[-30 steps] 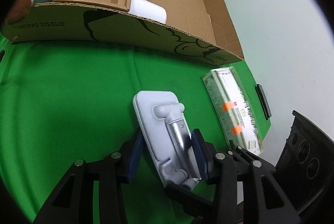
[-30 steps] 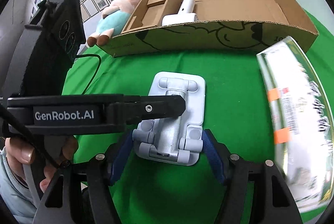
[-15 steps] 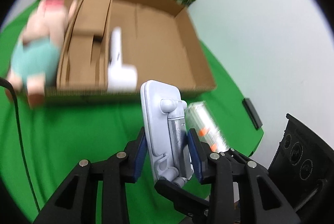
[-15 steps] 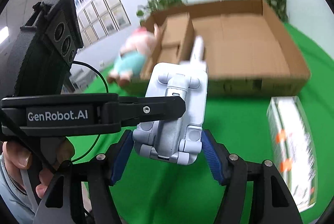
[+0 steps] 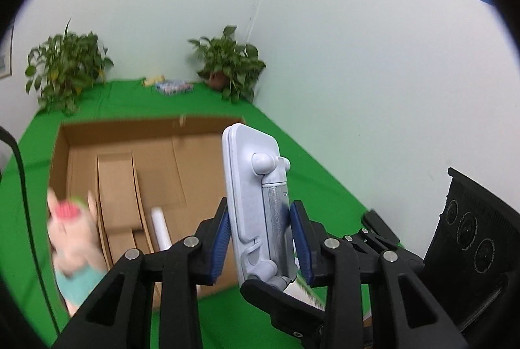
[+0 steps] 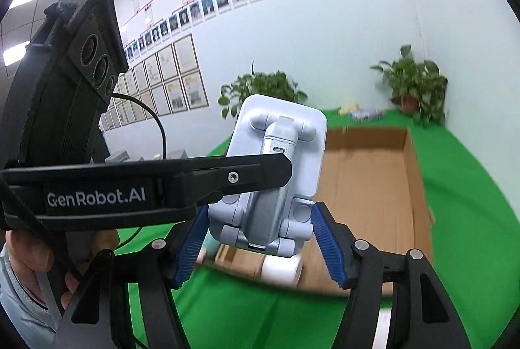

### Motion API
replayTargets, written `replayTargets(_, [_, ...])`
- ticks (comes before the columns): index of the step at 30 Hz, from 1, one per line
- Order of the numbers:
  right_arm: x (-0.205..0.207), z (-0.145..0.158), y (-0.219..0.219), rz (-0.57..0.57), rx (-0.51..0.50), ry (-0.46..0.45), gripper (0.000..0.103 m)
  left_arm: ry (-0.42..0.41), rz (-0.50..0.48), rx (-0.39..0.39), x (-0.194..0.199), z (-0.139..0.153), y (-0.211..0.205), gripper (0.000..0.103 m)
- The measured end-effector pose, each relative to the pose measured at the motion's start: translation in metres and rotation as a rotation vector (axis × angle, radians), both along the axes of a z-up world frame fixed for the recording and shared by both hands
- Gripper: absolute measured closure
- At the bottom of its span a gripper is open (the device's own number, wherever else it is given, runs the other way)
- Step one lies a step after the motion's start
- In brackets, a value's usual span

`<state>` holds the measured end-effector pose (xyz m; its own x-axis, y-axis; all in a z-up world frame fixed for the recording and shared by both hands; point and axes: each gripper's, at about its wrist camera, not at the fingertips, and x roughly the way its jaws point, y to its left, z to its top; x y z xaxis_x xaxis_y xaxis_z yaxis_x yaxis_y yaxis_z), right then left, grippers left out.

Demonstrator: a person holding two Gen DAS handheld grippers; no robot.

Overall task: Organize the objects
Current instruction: 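Lower the phone stand with the right tool into the large box beside the fan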

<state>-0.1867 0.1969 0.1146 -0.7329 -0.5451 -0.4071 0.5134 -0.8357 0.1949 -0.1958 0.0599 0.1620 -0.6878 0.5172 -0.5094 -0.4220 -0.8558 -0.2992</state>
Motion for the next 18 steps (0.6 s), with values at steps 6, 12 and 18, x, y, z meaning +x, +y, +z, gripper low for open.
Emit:
replayTargets(6, [-0.059,0.032,0.001,0.017,-0.035,-0.035,0.041,-0.011,0.014,-0.027,-0.057,0.030,0.001,0.069])
replayTargets(12, [-0.105,0.018,-0.003,0.025,-0.036,-0.112,0.041,-0.077,0.015,-0.039,-0.093,0.012,0.001,0.069])
replayTargets(18, [-0.129,-0.017,-0.005,0.049,-0.023,-0.184,0.068,-0.171,0.007,-0.056,-0.122,-0.028,0.005,0.081])
